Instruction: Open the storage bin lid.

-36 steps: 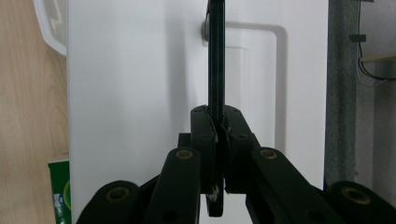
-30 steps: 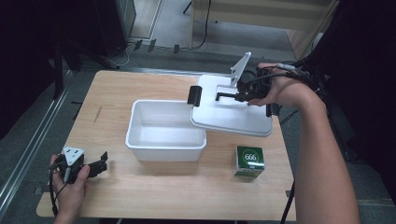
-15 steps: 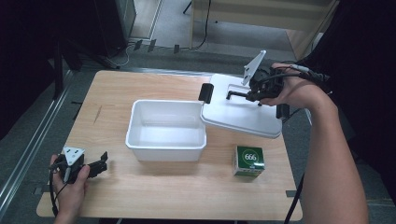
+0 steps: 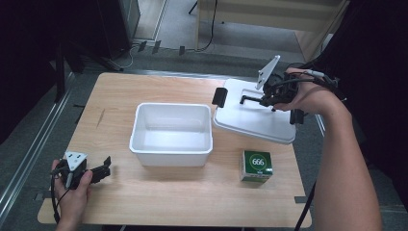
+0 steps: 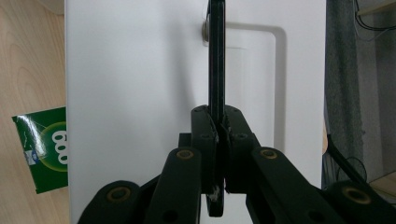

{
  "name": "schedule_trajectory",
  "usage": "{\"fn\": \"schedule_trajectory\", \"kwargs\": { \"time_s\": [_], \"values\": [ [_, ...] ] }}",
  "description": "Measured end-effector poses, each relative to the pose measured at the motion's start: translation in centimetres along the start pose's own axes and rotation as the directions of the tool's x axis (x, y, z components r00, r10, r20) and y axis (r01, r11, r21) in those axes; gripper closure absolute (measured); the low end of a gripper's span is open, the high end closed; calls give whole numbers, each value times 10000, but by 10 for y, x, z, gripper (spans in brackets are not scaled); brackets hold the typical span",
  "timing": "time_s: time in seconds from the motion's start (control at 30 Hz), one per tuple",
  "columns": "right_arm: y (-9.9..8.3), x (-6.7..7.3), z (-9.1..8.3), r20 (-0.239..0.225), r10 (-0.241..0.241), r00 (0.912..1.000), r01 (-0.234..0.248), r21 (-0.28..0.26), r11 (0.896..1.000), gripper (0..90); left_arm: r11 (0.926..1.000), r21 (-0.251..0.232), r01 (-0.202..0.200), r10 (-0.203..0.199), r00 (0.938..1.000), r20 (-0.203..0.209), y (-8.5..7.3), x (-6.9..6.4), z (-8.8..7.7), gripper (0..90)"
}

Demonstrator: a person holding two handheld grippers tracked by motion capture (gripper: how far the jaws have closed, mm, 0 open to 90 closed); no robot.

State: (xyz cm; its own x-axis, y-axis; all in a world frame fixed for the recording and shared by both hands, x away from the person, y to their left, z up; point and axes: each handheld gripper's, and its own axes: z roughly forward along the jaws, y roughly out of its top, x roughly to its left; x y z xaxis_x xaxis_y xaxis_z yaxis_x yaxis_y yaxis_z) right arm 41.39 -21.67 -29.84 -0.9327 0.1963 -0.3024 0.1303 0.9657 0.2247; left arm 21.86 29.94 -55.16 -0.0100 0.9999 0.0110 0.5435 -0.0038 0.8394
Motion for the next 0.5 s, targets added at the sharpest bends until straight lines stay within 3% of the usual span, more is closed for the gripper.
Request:
{"fn": "schedule_trajectory", "kwargs": {
  "time_s": [0.5],
  "values": [
    [-22, -5, 33, -27, 299, 9995, -299, -52, 9995, 857, 10000, 13, 39, -39, 10000, 21, 0, 0, 0, 28]
  ]
}}
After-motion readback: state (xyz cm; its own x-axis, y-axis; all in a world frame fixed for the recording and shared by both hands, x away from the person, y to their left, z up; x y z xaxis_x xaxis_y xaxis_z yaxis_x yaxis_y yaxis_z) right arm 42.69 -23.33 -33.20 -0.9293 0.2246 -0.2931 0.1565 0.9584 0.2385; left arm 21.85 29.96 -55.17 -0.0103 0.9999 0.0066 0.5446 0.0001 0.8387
